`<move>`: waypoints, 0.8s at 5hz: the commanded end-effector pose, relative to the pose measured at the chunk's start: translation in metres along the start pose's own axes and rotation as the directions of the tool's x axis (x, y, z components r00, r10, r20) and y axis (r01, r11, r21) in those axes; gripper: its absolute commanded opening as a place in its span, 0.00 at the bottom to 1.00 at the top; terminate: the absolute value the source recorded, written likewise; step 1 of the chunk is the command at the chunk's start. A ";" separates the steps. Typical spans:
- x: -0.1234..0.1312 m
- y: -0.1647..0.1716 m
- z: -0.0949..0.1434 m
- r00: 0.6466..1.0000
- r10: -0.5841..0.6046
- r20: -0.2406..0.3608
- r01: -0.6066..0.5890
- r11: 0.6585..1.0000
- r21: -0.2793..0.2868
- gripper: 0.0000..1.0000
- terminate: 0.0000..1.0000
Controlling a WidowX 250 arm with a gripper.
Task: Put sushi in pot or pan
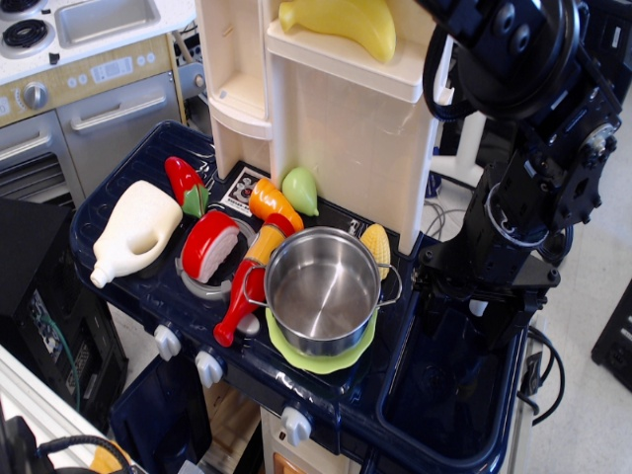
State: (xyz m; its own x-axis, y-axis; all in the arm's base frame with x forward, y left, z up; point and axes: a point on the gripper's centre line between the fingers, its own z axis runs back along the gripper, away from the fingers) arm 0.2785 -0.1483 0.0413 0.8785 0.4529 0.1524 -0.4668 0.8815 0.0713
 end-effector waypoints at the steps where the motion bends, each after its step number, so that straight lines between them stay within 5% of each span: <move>1: 0.000 0.000 0.000 1.000 0.000 0.000 0.000 1.000 0.000 1.00 0.00; 3: -0.007 0.032 0.056 0.986 -0.066 -0.156 0.077 0.995 0.061 1.00 0.00; 4: 0.003 0.081 0.088 0.960 -0.177 -0.218 0.210 0.968 0.141 1.00 0.00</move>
State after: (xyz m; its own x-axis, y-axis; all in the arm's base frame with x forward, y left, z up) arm 0.2262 -0.0705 0.1254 0.9464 0.3076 -0.0987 -0.2705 0.9214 0.2789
